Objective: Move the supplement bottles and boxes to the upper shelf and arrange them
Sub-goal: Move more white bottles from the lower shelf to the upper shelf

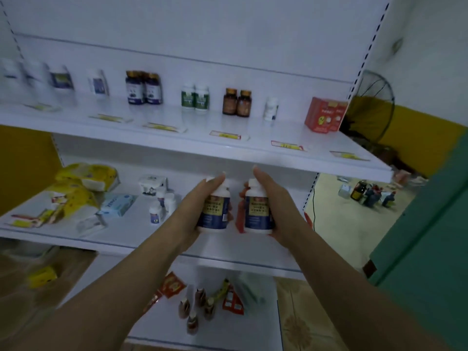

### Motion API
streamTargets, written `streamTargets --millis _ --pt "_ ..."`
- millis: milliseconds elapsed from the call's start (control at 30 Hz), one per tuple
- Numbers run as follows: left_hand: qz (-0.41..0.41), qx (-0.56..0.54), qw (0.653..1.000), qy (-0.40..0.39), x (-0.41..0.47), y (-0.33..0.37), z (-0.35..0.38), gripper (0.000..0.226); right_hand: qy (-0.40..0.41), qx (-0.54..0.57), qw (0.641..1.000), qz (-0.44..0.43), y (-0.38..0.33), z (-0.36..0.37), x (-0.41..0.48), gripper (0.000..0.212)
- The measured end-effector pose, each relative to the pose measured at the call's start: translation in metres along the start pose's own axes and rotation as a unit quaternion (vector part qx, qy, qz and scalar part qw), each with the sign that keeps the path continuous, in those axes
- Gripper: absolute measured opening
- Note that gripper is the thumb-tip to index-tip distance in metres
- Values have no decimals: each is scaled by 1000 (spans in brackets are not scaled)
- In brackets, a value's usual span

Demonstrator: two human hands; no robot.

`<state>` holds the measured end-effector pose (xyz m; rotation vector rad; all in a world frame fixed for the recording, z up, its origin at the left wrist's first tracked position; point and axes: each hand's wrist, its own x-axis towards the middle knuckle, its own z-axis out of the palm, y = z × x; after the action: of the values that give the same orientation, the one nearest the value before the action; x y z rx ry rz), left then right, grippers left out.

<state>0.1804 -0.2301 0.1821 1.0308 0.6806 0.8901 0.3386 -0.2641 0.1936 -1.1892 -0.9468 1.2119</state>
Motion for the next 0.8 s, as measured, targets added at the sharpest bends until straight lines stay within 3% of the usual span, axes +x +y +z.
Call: streamTargets --millis 300,467,800 --pt "103 63 993 -5 -73 79 16 51 5 -33 994 -100 -77 73 -68 37" --pt "127 51 991 12 -83 105 26 34 19 -54 989 -139 -101 78 -74 42" --pt "158 43 985 54 -78 146 -3 38 -67 -22 983 -168 -126 112 -34 36"
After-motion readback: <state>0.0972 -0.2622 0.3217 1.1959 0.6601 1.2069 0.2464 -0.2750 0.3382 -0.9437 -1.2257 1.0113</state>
